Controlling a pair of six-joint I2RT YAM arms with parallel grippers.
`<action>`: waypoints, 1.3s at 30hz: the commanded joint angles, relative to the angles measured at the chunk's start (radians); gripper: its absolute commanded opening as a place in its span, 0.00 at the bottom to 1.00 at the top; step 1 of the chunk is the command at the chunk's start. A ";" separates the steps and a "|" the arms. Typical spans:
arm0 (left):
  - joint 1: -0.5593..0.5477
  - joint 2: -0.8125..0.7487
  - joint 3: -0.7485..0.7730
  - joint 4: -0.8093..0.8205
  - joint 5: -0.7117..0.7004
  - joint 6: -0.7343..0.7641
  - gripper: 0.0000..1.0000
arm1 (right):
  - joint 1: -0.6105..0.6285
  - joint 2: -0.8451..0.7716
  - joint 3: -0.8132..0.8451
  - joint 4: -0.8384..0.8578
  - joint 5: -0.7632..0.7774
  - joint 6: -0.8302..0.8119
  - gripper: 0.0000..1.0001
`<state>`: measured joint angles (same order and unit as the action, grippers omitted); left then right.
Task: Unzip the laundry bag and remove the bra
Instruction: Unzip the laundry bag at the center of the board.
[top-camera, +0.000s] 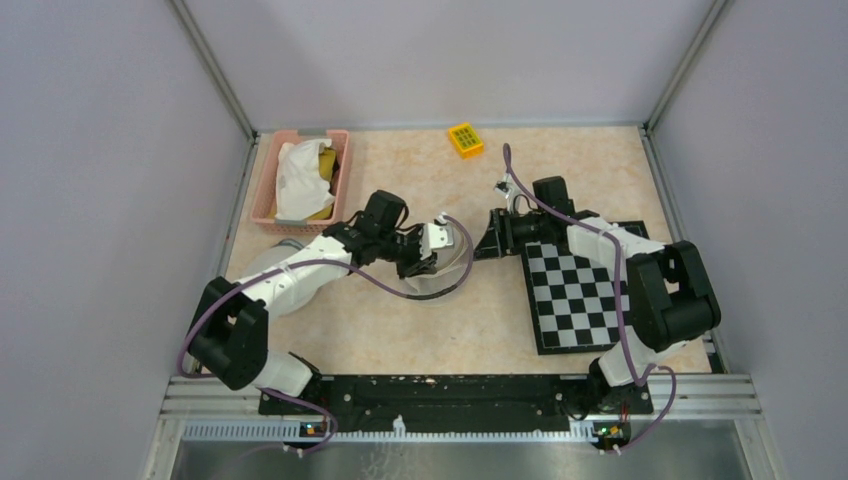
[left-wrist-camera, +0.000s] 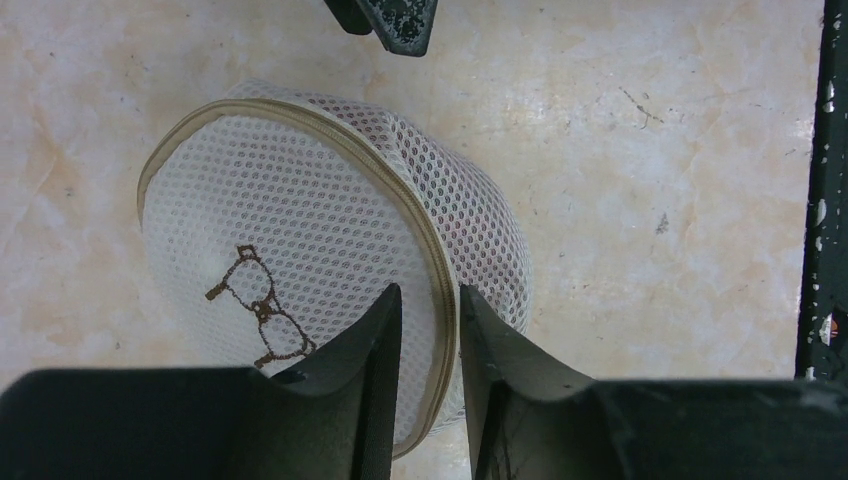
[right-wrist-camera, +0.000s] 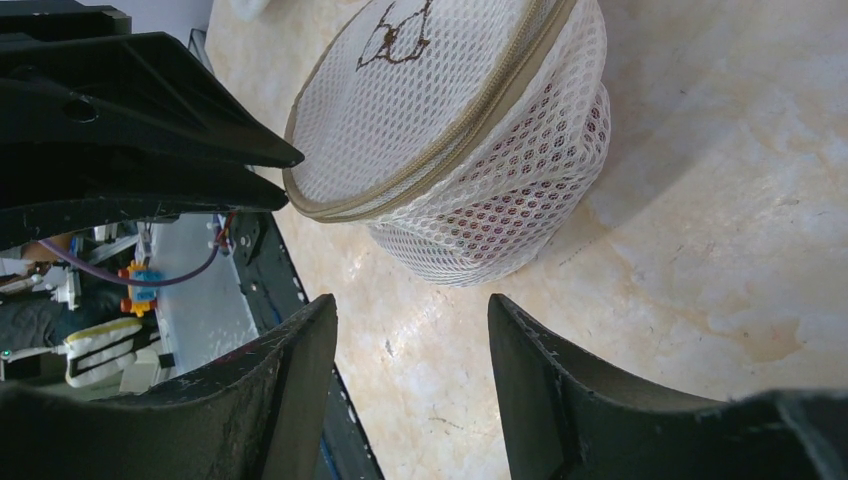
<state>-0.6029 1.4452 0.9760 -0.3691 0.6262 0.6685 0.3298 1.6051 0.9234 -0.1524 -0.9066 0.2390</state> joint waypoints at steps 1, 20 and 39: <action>-0.002 0.010 0.029 -0.001 -0.019 0.009 0.33 | 0.008 -0.014 0.033 0.023 -0.012 -0.011 0.56; 0.016 0.011 0.119 -0.039 0.005 -0.094 0.00 | 0.008 -0.015 0.038 0.007 -0.006 -0.032 0.56; 0.234 0.083 0.260 -0.076 0.329 -0.234 0.00 | 0.007 -0.012 0.051 -0.016 0.002 -0.061 0.56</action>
<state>-0.4004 1.4982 1.1896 -0.4427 0.8272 0.4858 0.3302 1.6051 0.9257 -0.1730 -0.9016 0.2020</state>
